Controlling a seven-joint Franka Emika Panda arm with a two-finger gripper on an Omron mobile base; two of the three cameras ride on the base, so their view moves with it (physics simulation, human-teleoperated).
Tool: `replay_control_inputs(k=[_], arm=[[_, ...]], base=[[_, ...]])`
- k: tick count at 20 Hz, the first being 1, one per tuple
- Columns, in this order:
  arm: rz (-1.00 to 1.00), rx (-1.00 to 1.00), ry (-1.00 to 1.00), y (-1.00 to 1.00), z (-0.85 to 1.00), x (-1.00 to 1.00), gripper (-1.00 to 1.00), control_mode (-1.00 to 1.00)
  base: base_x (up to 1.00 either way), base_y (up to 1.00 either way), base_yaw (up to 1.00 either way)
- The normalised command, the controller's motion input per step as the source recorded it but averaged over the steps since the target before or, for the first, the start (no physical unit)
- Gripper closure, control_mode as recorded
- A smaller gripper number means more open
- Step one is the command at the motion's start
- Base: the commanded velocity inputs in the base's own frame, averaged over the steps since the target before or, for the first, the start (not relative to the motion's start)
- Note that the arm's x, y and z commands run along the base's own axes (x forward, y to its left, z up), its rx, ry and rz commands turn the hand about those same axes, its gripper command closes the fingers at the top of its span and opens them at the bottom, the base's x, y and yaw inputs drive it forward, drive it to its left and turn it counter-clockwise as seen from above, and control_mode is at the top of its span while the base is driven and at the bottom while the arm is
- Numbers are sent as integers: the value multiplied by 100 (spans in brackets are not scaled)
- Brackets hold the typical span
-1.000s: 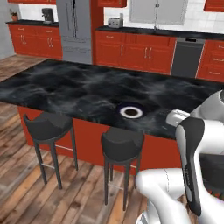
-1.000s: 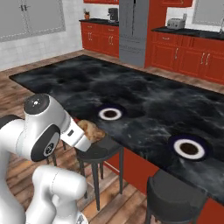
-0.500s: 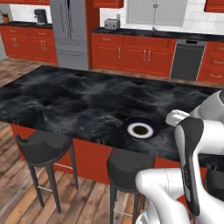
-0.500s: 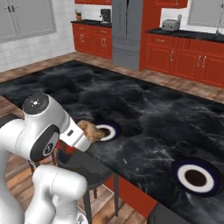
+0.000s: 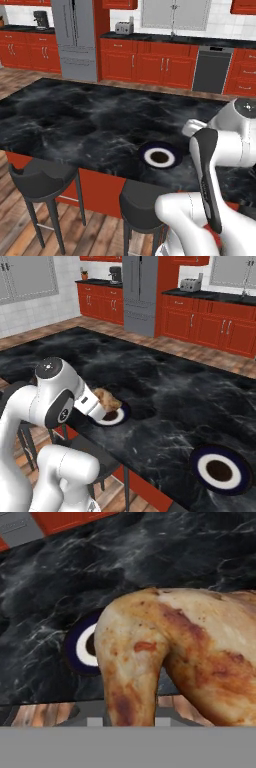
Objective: Take the chicken drumsticks from the pan and place one on each plate on the dining counter.
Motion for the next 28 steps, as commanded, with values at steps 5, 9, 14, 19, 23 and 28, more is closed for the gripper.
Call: replay_control_inputs(k=[5, 9, 14, 19, 23, 28], arm=[[-4, 0, 5, 39, -52, 56, 100, -100], [-3, 0, 4, 36, -63, 29, 100, -100], [0, 1, 2, 5, -49, 50, 100, -100], [0, 1, 10, 0, -51, 69, 100, -100], [0, 0, 15, 0, -52, 73, 100, -100], [0, 0, 17, 0, -55, 79, 100, -100]], base=[[0, 0, 0], [0, 0, 0], [0, 0, 0], [0, 0, 0], [0, 0, 0], [0, 0, 0]])
